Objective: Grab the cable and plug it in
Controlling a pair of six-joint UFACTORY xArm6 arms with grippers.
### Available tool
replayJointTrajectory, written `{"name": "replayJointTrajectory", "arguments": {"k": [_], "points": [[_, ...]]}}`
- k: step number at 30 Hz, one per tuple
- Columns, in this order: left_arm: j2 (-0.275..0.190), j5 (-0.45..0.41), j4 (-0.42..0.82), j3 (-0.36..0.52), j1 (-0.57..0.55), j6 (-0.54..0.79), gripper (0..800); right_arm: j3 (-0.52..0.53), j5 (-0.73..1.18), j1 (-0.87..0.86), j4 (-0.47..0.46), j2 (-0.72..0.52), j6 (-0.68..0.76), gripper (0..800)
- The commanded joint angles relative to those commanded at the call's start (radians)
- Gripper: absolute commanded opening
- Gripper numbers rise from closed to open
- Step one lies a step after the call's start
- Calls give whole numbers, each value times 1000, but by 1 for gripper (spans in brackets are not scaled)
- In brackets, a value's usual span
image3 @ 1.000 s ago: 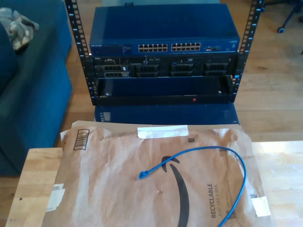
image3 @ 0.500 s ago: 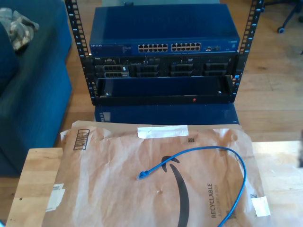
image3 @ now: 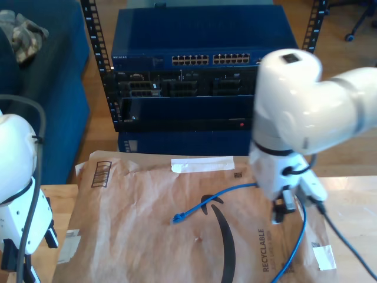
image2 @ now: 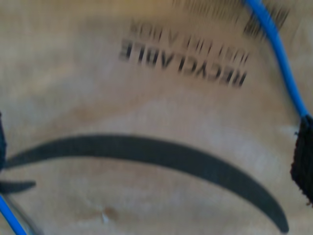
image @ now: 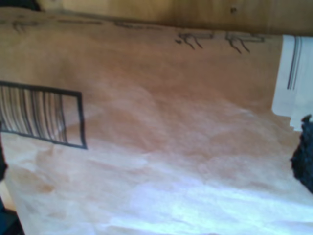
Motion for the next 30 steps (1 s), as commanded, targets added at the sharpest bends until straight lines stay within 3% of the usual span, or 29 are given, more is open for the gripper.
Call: {"name": "replayJointTrajectory", "arguments": {"k": [10,17,30], "points": [[5,-2,-37,-2,-51,-6,800,-49,-209,117,5,166,-5,793],[9,-3,-37,-2,-49,-5,800,-118,-218,147,5,292,-8,792],[41,-51,-37,0,-49,-3,800,-173,-249,161,5,394,-15,792]]}}
